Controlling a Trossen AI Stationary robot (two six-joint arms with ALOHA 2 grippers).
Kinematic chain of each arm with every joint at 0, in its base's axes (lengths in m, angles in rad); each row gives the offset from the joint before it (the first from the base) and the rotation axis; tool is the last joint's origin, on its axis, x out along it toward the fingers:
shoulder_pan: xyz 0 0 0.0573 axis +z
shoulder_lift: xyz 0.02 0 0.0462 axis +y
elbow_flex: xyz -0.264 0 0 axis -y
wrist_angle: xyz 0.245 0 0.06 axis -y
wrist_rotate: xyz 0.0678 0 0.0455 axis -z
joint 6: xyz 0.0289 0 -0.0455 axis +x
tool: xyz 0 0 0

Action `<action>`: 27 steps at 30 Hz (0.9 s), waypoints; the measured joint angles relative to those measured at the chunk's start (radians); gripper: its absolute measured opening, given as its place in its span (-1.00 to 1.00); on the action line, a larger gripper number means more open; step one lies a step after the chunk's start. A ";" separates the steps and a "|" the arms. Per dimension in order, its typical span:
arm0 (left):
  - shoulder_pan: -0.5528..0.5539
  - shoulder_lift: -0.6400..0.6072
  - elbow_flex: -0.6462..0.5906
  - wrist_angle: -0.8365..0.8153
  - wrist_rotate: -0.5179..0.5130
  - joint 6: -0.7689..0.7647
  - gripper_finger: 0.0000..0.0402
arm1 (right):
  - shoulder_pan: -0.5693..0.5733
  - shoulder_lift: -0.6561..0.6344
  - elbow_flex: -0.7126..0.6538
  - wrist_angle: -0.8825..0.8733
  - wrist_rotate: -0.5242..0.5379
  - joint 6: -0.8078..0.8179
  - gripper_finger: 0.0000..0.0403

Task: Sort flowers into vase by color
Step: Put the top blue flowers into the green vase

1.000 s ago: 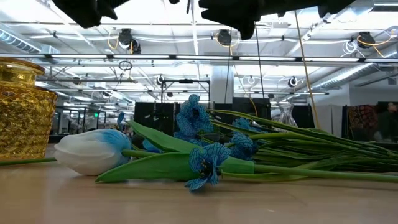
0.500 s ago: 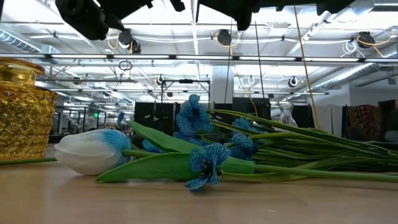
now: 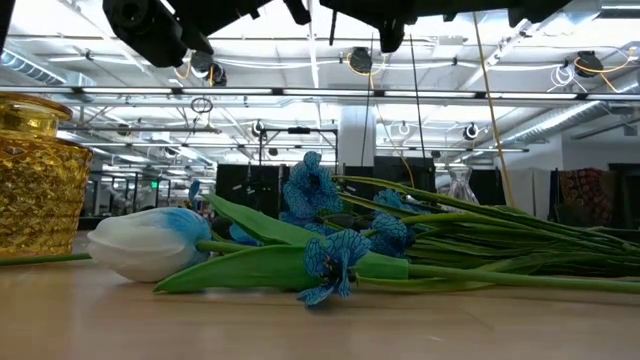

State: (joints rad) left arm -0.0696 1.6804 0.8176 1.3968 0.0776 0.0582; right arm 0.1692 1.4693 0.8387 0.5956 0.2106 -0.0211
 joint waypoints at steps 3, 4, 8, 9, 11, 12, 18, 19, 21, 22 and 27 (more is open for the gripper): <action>0.001 -0.006 0.000 -0.024 -0.001 0.000 -0.85 | -0.003 -0.017 0.000 -0.035 0.000 0.024 -0.93; 0.004 -0.013 0.000 -0.046 -0.001 0.000 -0.85 | -0.005 -0.026 0.000 -0.059 0.000 0.033 -0.94; 0.009 -0.051 0.000 -0.157 -0.019 -0.008 -0.85 | -0.014 -0.087 0.000 -0.196 0.000 0.077 -0.98; 0.010 -0.067 -0.001 -0.194 -0.019 -0.009 -0.85 | -0.015 -0.106 0.000 -0.232 0.000 0.089 -0.97; 0.014 -0.101 -0.001 -0.268 -0.023 -0.022 -0.82 | -0.017 -0.139 0.000 -0.296 0.007 0.116 -0.97; 0.018 -0.119 0.000 -0.316 -0.026 -0.027 -0.79 | -0.017 -0.156 0.000 -0.332 0.020 0.127 -0.97; 0.045 -0.240 0.000 -0.659 -0.014 -0.104 -0.62 | -0.016 -0.218 0.000 -0.479 0.100 0.180 -0.97; 0.046 -0.258 0.000 -0.713 -0.006 -0.104 -0.61 | -0.017 -0.222 0.000 -0.495 0.110 0.193 -0.97; 0.048 -0.285 -0.001 -0.777 0.000 -0.104 -0.61 | -0.018 -0.224 0.000 -0.501 0.115 0.209 -0.97; 0.048 -0.300 -0.001 -0.801 0.001 -0.104 -0.61 | -0.019 -0.224 0.000 -0.504 0.116 0.215 -0.97; 0.050 -0.343 -0.001 -0.838 -0.002 -0.106 -0.60 | -0.017 -0.224 0.000 -0.509 0.109 0.231 -0.97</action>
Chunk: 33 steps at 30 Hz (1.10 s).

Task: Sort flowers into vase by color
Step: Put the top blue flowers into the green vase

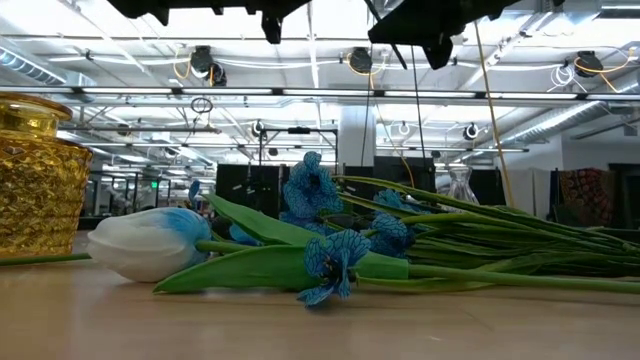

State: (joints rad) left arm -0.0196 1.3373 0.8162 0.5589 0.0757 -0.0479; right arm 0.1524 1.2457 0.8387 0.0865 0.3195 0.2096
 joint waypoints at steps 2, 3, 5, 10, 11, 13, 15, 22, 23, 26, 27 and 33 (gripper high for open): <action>-0.001 -0.013 0.000 -0.021 0.000 0.000 -0.60 | -0.001 0.000 0.000 -0.008 0.000 0.000 -0.97; -0.001 -0.020 0.000 -0.037 0.000 -0.001 -0.60 | -0.001 -0.001 0.000 -0.009 0.000 0.000 -0.97; 0.000 -0.032 0.000 -0.072 -0.001 -0.021 -0.60 | -0.001 -0.004 0.000 -0.011 0.000 0.000 -0.97; 0.006 -0.048 0.000 -0.134 -0.003 -0.025 -0.60 | -0.001 -0.005 0.000 -0.016 -0.003 0.000 -0.97; 0.007 -0.048 0.000 -0.136 -0.003 -0.025 -0.60 | -0.001 -0.005 0.000 -0.019 -0.003 0.000 -0.97; 0.008 -0.052 0.000 -0.146 -0.004 -0.025 -0.60 | -0.001 -0.005 0.000 -0.026 -0.003 0.000 -0.97; 0.008 -0.053 0.000 -0.136 -0.006 -0.025 -0.60 | -0.001 -0.005 0.000 -0.030 -0.003 0.000 -0.97; 0.008 -0.021 0.000 -0.087 -0.029 -0.051 -0.55 | -0.001 -0.005 0.000 -0.029 -0.004 0.000 -0.97; 0.008 -0.012 0.000 -0.073 -0.029 -0.052 -0.52 | -0.001 -0.005 0.000 -0.028 -0.004 0.000 -0.97; 0.008 0.008 0.000 -0.025 -0.032 -0.052 -0.40 | -0.001 -0.006 0.000 -0.029 -0.003 0.000 -0.97; 0.008 0.012 0.000 -0.015 -0.032 -0.052 -0.37 | -0.001 -0.008 0.000 -0.029 -0.003 0.000 -0.97; 0.008 0.019 0.000 0.043 -0.032 -0.052 -0.19 | 0.000 -0.021 0.000 -0.029 -0.004 0.000 -0.97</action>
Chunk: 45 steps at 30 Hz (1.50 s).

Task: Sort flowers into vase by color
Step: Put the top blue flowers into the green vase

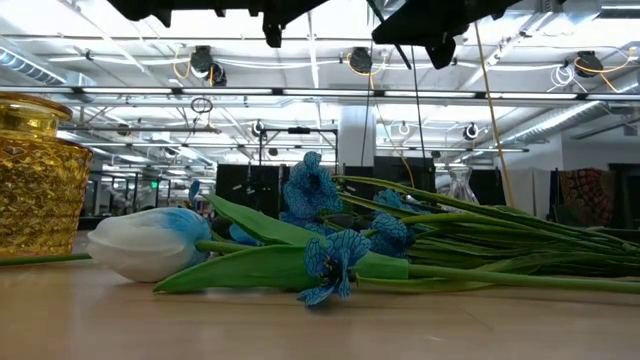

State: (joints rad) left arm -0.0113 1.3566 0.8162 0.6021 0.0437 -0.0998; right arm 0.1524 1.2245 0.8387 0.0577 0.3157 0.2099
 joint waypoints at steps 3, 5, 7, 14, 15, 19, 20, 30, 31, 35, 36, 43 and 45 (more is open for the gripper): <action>0.000 -0.005 0.000 -0.009 0.000 0.001 -0.16 | 0.000 -0.010 0.000 0.001 0.000 0.013 -0.97; 0.001 -0.019 0.000 -0.031 0.000 0.008 -0.16 | 0.000 -0.021 0.000 0.000 0.000 0.017 -0.97; 0.005 -0.050 0.000 -0.077 0.000 0.009 -0.16 | 0.002 -0.033 0.000 0.000 -0.002 0.022 -0.97; 0.010 -0.137 0.000 -0.157 0.000 0.011 -0.16 | 0.020 -0.052 0.000 -0.009 -0.004 0.036 -0.97; 0.008 -0.131 0.000 -0.156 0.000 0.011 -0.16 | 0.020 -0.051 0.000 -0.010 -0.004 0.036 -0.97; 0.007 -0.061 0.000 -0.090 0.006 0.005 -0.16 | 0.020 -0.043 0.000 -0.013 -0.007 0.038 -0.97; 0.008 -0.041 0.000 -0.065 0.020 0.003 -0.16 | 0.020 -0.043 0.000 -0.011 -0.008 0.040 -0.97; 0.021 0.068 0.000 0.179 0.078 0.000 0.22 | 0.020 -0.043 0.000 -0.010 -0.008 0.040 -0.97; 0.025 0.073 0.000 0.181 0.073 0.000 0.27 | 0.020 -0.041 0.000 -0.009 -0.008 0.040 -0.97; 0.040 0.107 0.000 0.231 0.050 0.000 0.37 | 0.020 -0.038 0.000 -0.008 -0.008 0.037 -0.97; 0.041 0.119 0.000 0.247 0.049 0.000 0.38 | 0.020 -0.035 0.000 -0.004 -0.007 0.038 -0.97; 0.040 0.180 0.024 0.347 0.047 0.001 0.39 | 0.020 -0.013 0.000 0.030 -0.007 0.036 -0.97; 0.041 0.192 0.033 0.358 0.046 0.002 0.39 | 0.020 -0.002 0.000 0.041 -0.007 0.033 -0.97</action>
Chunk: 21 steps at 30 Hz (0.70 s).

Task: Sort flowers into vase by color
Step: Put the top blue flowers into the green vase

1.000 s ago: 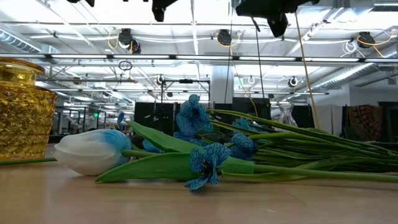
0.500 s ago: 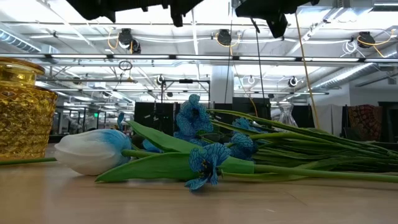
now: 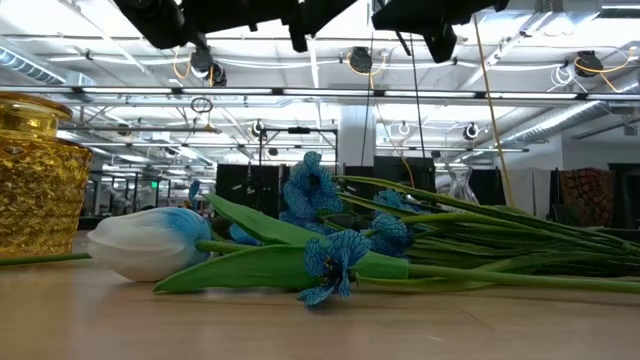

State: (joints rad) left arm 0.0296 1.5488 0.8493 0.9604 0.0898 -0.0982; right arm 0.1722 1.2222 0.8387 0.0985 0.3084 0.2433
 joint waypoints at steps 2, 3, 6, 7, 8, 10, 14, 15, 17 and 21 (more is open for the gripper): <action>0.000 0.010 0.016 0.002 0.000 0.008 0.38 | 0.000 0.006 0.000 0.002 0.000 -0.001 -0.97; 0.001 0.013 0.021 0.005 0.000 0.008 0.37 | 0.000 0.007 0.000 -0.003 -0.001 -0.004 -0.97; 0.008 0.014 0.030 0.001 0.008 0.009 0.30 | 0.000 0.013 0.000 0.007 0.000 -0.004 -0.97; 0.010 0.015 0.031 0.001 0.008 0.009 0.26 | 0.000 0.014 0.000 0.001 0.000 -0.004 -0.97; 0.012 0.015 0.031 0.001 0.008 0.009 0.22 | 0.000 0.015 0.000 0.000 0.000 -0.004 -0.97; 0.018 0.015 0.031 -0.002 0.024 0.008 0.12 | 0.000 0.014 0.000 0.003 0.000 -0.004 -0.97; 0.028 0.015 0.031 -0.002 0.080 0.001 -0.13 | 0.000 0.014 0.000 0.002 0.001 -0.003 -0.97; 0.030 0.015 0.031 -0.004 0.087 0.001 -0.19 | 0.000 0.014 0.000 0.003 0.002 -0.003 -0.97; 0.037 0.015 0.031 -0.009 0.094 0.001 -0.32 | 0.000 0.014 0.000 0.003 0.005 -0.002 -0.97; 0.050 0.015 0.031 -0.018 0.126 -0.002 -0.57 | 0.000 0.014 0.000 0.002 0.005 0.013 -0.88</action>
State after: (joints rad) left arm 0.0791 1.5635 0.8803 0.9420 0.2156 -0.0998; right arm 0.1719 1.2362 0.8387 0.1001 0.3134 0.2563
